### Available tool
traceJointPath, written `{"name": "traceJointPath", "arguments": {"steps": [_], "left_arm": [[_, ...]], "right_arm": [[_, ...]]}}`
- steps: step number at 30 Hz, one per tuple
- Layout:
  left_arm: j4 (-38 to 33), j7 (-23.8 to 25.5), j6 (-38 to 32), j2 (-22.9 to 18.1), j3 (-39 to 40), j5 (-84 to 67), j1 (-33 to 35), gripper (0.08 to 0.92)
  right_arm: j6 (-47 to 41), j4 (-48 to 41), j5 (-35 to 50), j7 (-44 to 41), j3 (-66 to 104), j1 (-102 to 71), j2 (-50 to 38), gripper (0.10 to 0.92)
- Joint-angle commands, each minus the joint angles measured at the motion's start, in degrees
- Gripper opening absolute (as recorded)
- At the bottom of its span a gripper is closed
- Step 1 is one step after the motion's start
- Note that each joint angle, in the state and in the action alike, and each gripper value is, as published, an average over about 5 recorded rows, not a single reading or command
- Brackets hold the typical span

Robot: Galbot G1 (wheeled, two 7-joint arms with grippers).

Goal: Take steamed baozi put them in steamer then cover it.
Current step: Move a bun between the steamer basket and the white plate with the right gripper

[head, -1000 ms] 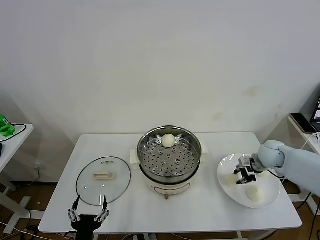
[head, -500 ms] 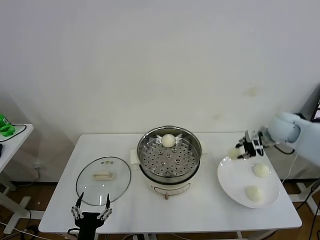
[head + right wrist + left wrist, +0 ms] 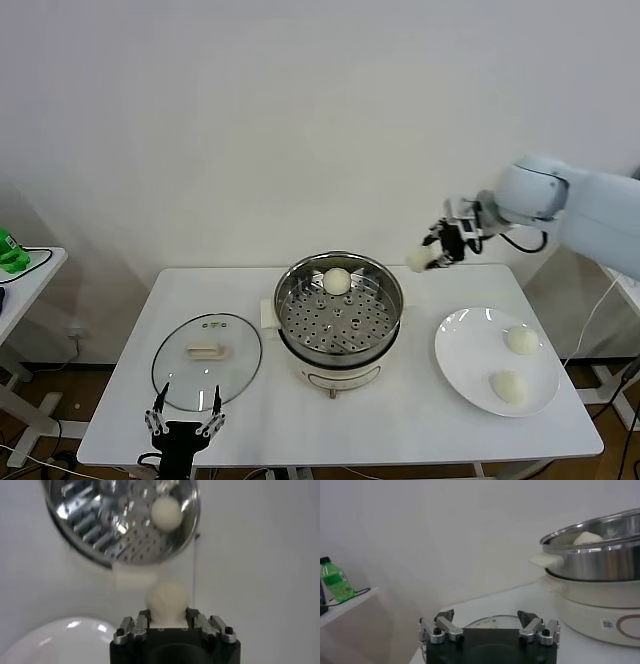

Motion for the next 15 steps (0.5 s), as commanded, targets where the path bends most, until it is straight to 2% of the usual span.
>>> {"name": "traceJointPath", "arguments": {"steps": [1, 8, 15], "left_arm": [[1.58, -0.01, 0.08, 0.06, -0.28, -0.34, -1.57, 0.823], [1.73, 0.05, 0.18, 0.96, -1.23, -1.33, -2.00, 0.823], [1.67, 0.09, 0.11, 1.68, -1.96, -2.11, -1.79, 0.823]], "right_arm": [[-4.67, -0.74, 9.21, 2.45, -1.27, 0.33, 12.85, 0.467], [-8.00, -4.21, 13.16, 3.98, -0.17, -3.94, 20.22, 0.467], [-13.31, -4.95, 15.65, 5.97, -0.22, -6.54, 23.43, 0.467]]}}
